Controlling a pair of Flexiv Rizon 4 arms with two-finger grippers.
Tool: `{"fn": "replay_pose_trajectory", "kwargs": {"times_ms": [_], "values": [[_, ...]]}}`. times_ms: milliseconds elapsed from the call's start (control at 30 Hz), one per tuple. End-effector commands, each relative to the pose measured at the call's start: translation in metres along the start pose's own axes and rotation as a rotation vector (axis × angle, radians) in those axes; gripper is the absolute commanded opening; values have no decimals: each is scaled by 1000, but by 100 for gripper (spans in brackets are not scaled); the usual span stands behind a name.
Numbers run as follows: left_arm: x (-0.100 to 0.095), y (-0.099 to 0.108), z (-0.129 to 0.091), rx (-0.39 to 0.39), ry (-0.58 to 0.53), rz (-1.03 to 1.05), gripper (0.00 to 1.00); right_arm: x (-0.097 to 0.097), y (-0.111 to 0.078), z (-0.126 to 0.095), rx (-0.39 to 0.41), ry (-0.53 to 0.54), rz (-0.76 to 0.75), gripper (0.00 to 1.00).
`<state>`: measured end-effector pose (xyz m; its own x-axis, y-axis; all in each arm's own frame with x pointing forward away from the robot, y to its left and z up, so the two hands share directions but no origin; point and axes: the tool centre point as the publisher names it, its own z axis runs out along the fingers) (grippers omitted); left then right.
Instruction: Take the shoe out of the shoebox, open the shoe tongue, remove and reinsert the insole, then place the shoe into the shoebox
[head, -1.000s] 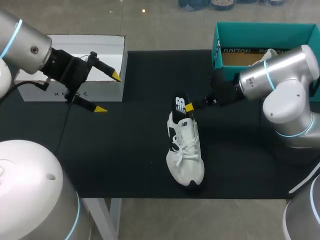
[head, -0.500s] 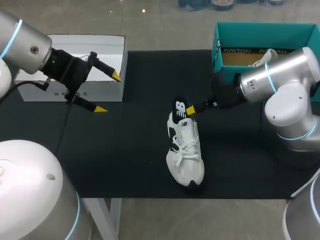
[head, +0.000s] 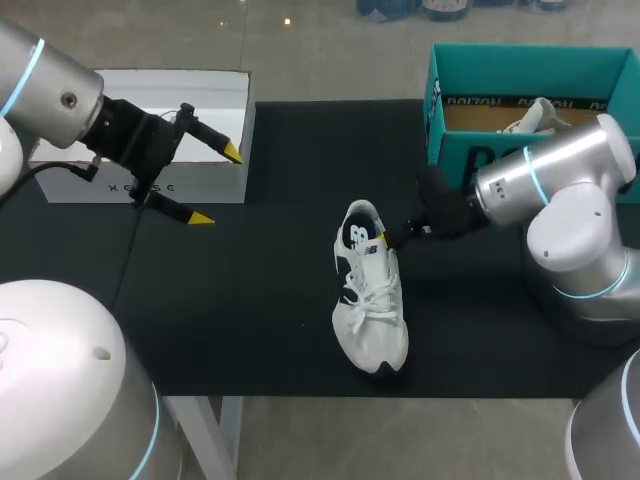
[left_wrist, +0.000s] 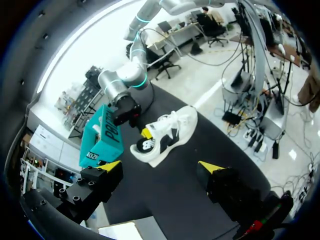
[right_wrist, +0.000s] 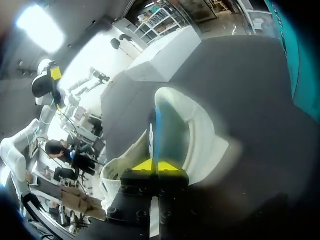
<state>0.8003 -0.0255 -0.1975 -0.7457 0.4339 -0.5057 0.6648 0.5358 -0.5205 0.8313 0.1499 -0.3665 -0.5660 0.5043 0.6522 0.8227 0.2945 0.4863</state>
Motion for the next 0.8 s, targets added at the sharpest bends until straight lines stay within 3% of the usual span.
{"fn": "replay_pose_trajectory", "kwargs": {"times_ms": [33,167,300,433,567,600,633,667,800], "values": [[0,-1,-1,-4,3,0,100,3,8,0,-12,-18,-13,53],[0,-1,-1,-4,3,0,100,0,22,-6,-16,-36,-36,74],[0,-1,-1,-4,3,0,100,-1,33,-11,-20,-49,-53,71],[0,-1,-1,-4,3,0,100,-5,38,-11,-19,-53,-55,58],[0,-1,-1,-4,3,0,100,-8,39,-11,-20,-58,-51,36],[0,-1,-1,-4,3,0,100,-8,39,-11,-21,-60,-51,25],[0,-1,-1,-4,3,0,100,-9,39,-11,-21,-62,-51,7],[0,-1,-1,-4,3,0,100,-9,38,-11,-22,-62,-51,0],[0,-1,-1,-4,3,0,100,-11,34,-11,-19,-65,-46,0]]}}
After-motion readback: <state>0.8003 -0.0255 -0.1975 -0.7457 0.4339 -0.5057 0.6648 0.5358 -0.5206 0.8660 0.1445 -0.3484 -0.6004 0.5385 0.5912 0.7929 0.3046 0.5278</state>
